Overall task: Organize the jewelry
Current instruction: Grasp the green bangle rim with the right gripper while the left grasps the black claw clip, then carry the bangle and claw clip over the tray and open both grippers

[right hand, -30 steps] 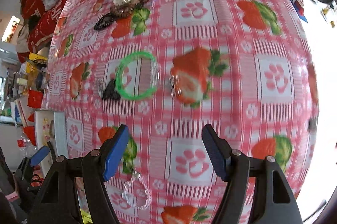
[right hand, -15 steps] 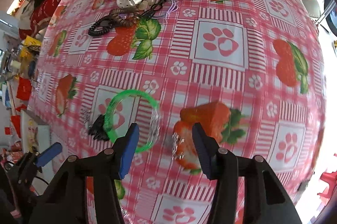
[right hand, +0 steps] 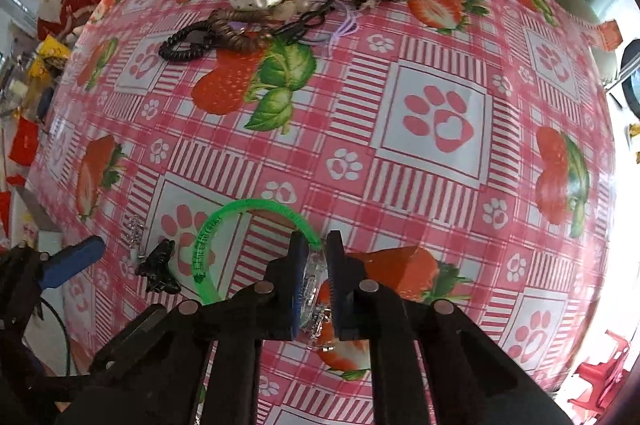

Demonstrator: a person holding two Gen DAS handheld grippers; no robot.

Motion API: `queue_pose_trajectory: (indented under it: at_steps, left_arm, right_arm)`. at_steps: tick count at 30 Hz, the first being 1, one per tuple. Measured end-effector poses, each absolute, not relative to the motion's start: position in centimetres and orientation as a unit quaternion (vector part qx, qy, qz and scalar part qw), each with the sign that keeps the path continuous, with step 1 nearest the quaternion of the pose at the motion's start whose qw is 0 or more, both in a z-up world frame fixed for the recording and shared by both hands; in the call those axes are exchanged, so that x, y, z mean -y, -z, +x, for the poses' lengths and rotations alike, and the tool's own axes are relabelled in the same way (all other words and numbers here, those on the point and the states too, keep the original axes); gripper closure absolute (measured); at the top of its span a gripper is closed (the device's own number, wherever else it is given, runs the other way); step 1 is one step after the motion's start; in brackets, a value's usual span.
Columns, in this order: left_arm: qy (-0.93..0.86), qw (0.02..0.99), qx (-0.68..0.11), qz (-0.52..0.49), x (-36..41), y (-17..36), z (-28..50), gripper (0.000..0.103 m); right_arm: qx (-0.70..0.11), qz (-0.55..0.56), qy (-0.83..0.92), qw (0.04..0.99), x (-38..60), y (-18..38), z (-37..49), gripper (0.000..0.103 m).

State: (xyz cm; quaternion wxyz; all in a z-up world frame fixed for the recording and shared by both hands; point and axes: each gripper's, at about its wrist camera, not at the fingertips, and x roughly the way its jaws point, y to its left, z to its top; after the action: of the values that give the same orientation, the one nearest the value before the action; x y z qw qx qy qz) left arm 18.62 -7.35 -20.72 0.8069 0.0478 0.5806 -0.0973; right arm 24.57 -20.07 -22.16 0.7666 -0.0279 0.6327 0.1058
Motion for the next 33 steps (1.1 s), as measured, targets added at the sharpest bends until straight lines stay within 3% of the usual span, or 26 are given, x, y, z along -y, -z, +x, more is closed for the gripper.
queue_pose_trajectory:
  at_steps: [3,6,8,12,33]
  left_arm:
    - [0.106,0.805,-0.581,0.054,8.0,21.1,18.8,0.035]
    - [0.114,0.8,-0.585,0.069,8.5,21.7,19.0,0.054]
    - [0.115,0.8,-0.583,0.078,8.7,21.9,19.1,0.054]
    - [0.117,0.799,-0.583,0.089,9.0,22.2,19.0,0.072]
    - [0.098,0.813,-0.574,-0.018,4.6,18.0,15.9,0.074]
  right_arm:
    - [-0.633,-0.02,-0.104,0.767,20.6,22.1,24.6,0.091]
    - [-0.632,-0.017,-0.105,0.767,20.7,22.1,24.5,0.091]
    - [-0.632,-0.012,-0.105,0.767,20.8,22.1,24.5,0.091]
    - [-0.633,-0.004,-0.107,0.767,21.2,22.2,24.5,0.091]
    - [-0.628,0.058,-0.112,0.768,21.7,20.0,22.2,0.091]
